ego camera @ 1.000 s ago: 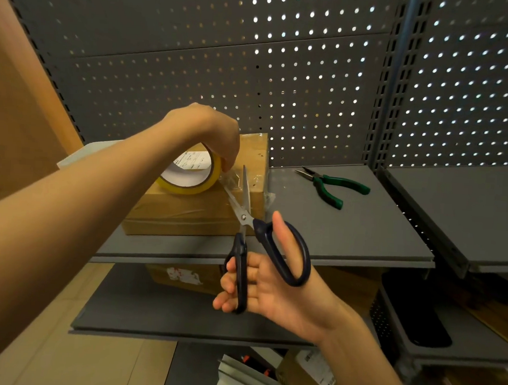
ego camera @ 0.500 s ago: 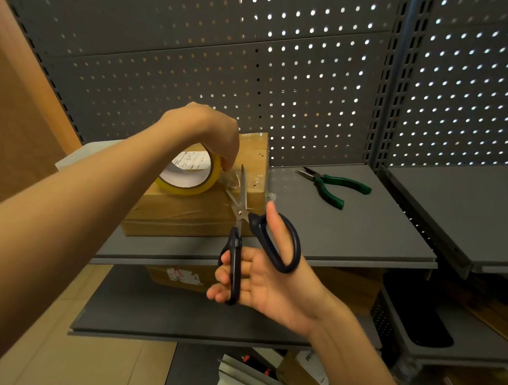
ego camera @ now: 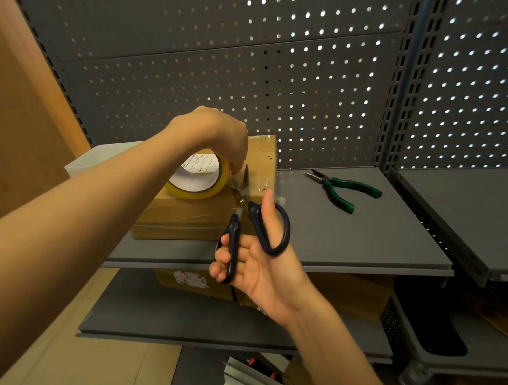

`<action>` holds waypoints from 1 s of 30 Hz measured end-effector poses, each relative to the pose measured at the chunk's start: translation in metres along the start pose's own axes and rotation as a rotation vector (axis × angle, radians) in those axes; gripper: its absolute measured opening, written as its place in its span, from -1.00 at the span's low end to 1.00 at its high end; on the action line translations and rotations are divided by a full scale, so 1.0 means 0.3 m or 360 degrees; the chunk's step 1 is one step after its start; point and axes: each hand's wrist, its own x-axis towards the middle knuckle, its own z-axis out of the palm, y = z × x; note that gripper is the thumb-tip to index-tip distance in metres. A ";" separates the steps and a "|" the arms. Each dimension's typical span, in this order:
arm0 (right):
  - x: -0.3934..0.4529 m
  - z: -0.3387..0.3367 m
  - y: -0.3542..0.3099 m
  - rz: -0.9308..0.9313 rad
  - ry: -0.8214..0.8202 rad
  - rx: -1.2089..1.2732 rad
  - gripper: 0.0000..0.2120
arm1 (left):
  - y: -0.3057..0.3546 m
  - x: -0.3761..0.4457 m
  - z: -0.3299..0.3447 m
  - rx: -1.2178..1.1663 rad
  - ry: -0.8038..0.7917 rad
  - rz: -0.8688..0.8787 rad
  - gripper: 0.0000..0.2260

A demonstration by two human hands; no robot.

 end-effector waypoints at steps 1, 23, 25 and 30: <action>0.000 0.003 0.001 -0.0011 0.0006 -0.0003 -0.29 | 0.001 -0.001 0.000 0.0001 0.0004 0.0004 -0.76; 0.011 0.029 0.011 -0.0179 0.0356 -0.0151 -0.53 | 0.020 -0.020 -0.004 0.0020 0.0042 -0.0005 -0.73; 0.013 0.034 0.009 -0.0175 0.0346 -0.0124 -0.53 | 0.008 -0.023 -0.003 -0.0048 0.0033 0.0003 -0.72; 0.030 0.052 0.003 -0.0166 0.0321 -0.0130 -0.51 | -0.022 -0.046 0.002 -0.0133 0.0086 0.0038 -0.77</action>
